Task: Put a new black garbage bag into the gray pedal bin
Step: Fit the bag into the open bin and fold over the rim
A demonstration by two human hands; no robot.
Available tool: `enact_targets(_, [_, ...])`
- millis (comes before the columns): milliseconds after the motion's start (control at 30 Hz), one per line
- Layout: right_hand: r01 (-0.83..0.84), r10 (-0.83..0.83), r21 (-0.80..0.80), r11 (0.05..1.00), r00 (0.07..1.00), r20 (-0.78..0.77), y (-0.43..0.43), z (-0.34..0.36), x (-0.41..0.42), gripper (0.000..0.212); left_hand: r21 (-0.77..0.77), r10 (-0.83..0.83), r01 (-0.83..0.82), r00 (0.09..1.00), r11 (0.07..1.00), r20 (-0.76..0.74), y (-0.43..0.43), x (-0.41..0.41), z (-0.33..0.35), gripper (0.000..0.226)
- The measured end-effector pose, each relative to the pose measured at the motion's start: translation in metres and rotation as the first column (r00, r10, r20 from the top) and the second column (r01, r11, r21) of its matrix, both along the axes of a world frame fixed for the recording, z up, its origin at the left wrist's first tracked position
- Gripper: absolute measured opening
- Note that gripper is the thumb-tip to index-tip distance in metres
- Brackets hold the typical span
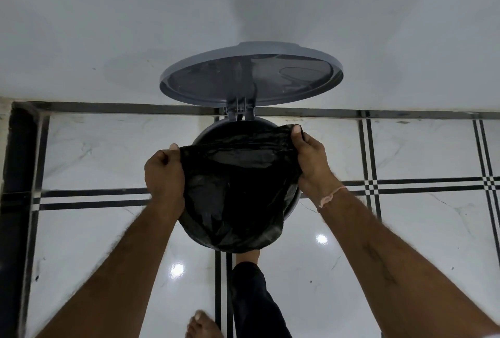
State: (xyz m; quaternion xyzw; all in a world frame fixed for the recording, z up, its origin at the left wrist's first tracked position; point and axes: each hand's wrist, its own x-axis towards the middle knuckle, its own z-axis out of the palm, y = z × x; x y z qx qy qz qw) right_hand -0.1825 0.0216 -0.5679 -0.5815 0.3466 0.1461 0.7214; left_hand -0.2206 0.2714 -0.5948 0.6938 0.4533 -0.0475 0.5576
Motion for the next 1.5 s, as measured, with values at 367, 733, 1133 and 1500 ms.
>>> enact_targets(367, [-0.247,0.257,-0.076,0.966,0.951,0.171,0.003,0.0,0.005,0.028,0.177,-0.697,0.677,0.667,0.715,0.263,-0.04,0.026,0.031,0.041])
enact_targets(733, [-0.131,0.124,0.149,0.98,0.991,0.055,0.003,-0.005,0.029,0.012,-0.397,-0.166,0.215,0.974,0.892,0.155,-0.015,0.031,0.015,0.024])
enact_targets(1133, [-0.341,0.408,-0.309,0.888,0.893,0.188,0.0,-0.02,0.032,0.026,-0.319,-0.342,0.395,0.916,0.862,0.21,-0.006,0.042,0.005,0.023])
enact_targets(1500, [-0.451,0.612,-0.628,0.635,0.789,0.052,-0.01,-0.043,0.05,0.035,-0.123,-0.038,0.043,0.998,0.991,0.043,-0.004,0.076,-0.023,0.028])
